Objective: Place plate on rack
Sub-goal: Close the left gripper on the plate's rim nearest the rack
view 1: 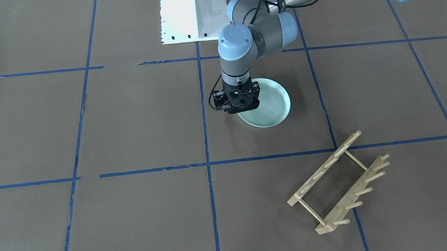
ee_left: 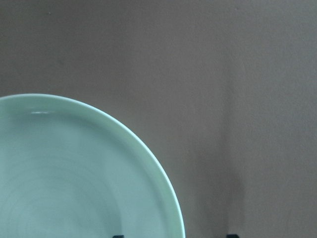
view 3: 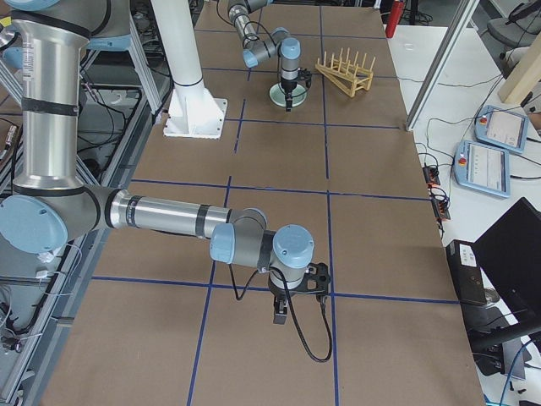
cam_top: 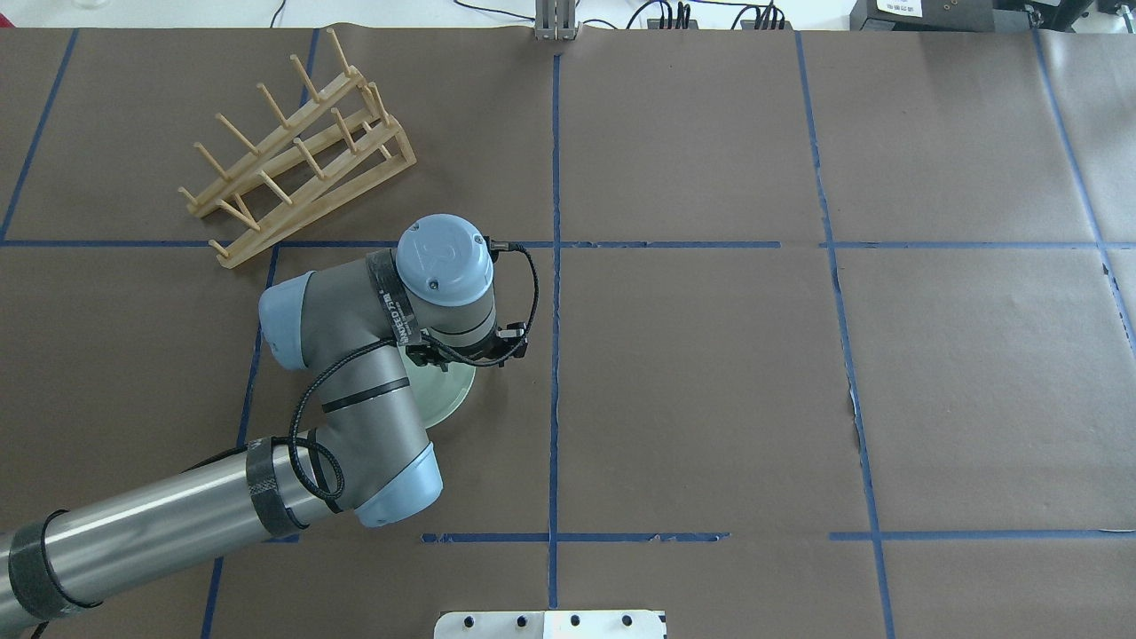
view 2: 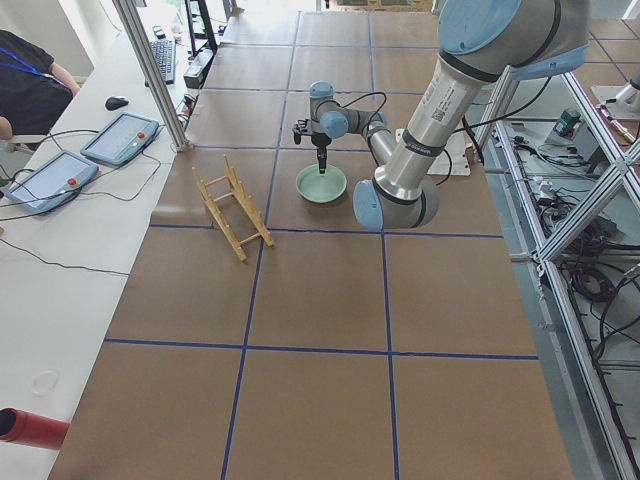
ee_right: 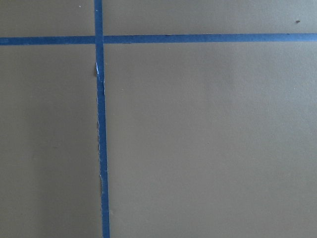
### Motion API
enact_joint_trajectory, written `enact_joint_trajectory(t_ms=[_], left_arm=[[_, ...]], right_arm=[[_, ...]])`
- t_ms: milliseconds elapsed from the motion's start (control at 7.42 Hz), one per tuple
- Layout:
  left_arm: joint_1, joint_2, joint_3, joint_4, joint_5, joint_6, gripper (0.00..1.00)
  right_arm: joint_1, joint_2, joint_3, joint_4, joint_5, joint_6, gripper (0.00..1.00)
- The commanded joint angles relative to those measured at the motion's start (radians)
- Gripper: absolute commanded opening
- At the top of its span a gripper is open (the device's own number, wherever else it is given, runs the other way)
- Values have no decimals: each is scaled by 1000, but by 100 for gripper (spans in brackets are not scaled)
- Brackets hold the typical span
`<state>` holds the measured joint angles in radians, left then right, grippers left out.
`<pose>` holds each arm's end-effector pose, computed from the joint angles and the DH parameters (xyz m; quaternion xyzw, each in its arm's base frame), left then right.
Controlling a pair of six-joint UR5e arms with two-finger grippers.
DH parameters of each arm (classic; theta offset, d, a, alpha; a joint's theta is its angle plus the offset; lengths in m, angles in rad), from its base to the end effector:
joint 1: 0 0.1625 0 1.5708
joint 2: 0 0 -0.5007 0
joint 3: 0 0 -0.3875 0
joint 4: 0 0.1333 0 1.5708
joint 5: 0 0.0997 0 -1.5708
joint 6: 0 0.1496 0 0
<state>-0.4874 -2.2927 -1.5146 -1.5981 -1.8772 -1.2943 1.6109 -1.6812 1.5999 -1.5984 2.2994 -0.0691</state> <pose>0.6686 -0.4542 0.3450 -0.0081 0.3649 -0.0463 0.9298 0.0504 -0.4163 0.8134 -0.0314 -0.3580 0.0059 0.9332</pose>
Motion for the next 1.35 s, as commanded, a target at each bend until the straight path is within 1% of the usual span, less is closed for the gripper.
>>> enact_joint_trajectory(t_ms=[0,135,404,674,809,943,1078,1213], left_arm=[[1,1,-4,1,-2,1,46],[1,1,-7,1,-3,1,32],[1,1,-13,3,-7,1,0],[0,4,-29,6,-7,1,0],[-11,12,-86,36,-5,1,0],[-26,22,-192,140,-4,1,0],[-54,12,-290,261,-2,1,0],[-109,10,-374,318,-2,1,0]], right_arm=[[1,0,0,0,0,0,100],[0,0,0,0,0,0,100],[0,0,0,0,0,0,100],[0,0,0,0,0,0,100],[0,0,0,0,0,0,100],[0,0,0,0,0,0,100],[0,0,0,0,0,0,100],[0,0,0,0,0,0,100]])
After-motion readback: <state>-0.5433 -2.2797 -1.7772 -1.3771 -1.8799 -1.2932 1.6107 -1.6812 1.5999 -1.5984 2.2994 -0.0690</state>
